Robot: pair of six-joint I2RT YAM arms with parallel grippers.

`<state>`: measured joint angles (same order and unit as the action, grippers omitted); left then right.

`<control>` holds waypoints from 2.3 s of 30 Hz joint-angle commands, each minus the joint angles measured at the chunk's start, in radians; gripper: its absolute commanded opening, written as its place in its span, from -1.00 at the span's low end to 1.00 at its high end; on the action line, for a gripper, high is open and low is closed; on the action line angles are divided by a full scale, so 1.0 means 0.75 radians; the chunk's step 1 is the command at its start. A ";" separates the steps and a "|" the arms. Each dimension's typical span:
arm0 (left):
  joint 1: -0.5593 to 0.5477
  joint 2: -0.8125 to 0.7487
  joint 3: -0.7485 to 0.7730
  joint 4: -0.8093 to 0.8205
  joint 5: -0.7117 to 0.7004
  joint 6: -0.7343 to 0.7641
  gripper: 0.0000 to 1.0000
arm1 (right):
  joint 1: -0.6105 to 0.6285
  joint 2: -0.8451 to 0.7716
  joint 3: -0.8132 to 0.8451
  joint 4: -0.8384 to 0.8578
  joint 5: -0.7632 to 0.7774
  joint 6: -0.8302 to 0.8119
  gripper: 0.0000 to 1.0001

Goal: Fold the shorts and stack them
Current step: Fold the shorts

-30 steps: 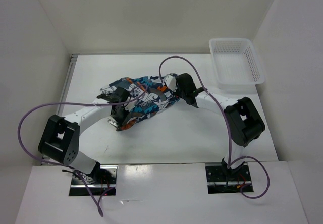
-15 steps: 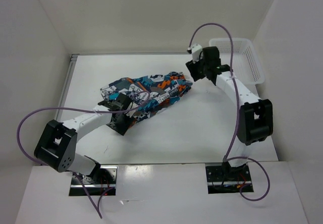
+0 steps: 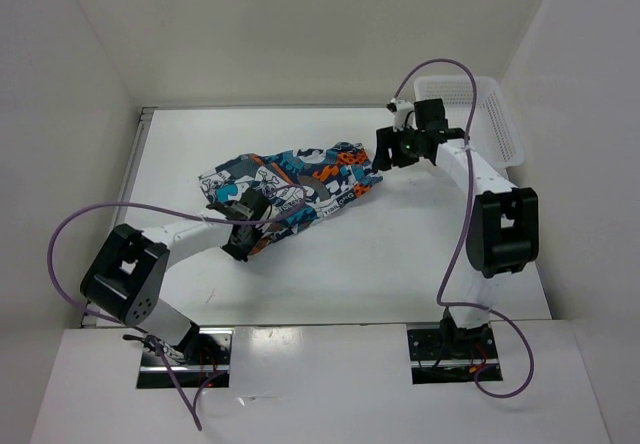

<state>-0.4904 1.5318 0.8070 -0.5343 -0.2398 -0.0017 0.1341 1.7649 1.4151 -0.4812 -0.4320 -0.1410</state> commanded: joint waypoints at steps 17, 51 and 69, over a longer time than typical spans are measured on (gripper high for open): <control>0.001 -0.108 -0.055 -0.079 -0.108 0.002 -0.85 | 0.179 0.394 0.083 0.279 0.311 0.462 0.79; 0.087 -0.506 -0.309 -0.149 -0.161 0.002 -0.90 | 0.062 -0.379 -0.146 -0.272 0.155 -0.349 0.89; 0.087 -0.468 -0.282 -0.112 -0.186 0.002 -0.90 | 0.241 0.228 -0.138 0.265 0.261 0.108 0.31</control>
<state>-0.4255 1.1767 0.5743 -0.6334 -0.3710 -0.0029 0.2844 1.9236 1.3033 -0.3820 -0.2859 -0.1074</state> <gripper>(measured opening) 0.087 0.678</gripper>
